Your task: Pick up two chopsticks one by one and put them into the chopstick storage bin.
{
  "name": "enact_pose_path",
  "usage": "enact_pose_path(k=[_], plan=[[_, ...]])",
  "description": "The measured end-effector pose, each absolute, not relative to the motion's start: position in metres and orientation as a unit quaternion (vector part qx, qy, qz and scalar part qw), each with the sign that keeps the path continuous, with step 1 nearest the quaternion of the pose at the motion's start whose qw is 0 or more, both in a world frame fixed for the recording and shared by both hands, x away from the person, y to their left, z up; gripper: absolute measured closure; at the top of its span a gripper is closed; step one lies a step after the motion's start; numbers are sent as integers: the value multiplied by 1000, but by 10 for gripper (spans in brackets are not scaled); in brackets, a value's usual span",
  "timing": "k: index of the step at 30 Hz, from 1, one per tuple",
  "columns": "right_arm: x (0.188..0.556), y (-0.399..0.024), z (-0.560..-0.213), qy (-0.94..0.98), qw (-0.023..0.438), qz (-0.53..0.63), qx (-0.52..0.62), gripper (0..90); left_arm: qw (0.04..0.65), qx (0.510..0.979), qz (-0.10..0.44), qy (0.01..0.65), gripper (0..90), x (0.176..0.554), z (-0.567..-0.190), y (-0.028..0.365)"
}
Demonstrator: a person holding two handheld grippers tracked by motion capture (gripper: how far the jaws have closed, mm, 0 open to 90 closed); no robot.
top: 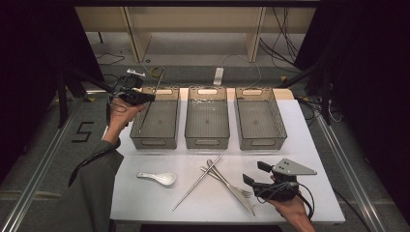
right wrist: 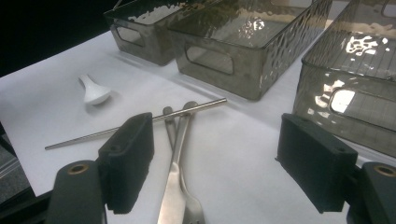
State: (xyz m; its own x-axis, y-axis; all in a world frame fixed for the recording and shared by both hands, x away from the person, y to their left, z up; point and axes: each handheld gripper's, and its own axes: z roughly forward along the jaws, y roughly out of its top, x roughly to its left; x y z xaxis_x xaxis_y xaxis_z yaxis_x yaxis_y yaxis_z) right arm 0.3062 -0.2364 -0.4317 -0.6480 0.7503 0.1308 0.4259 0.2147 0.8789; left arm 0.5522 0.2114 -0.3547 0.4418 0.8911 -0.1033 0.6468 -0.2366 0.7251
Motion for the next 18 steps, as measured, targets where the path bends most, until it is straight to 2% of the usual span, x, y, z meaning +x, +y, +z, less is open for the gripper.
enact_pose_path(k=[18], plan=[[306,-238,-432,760,162,497,387,279,342,773,175,505,851,558,-378,205]])
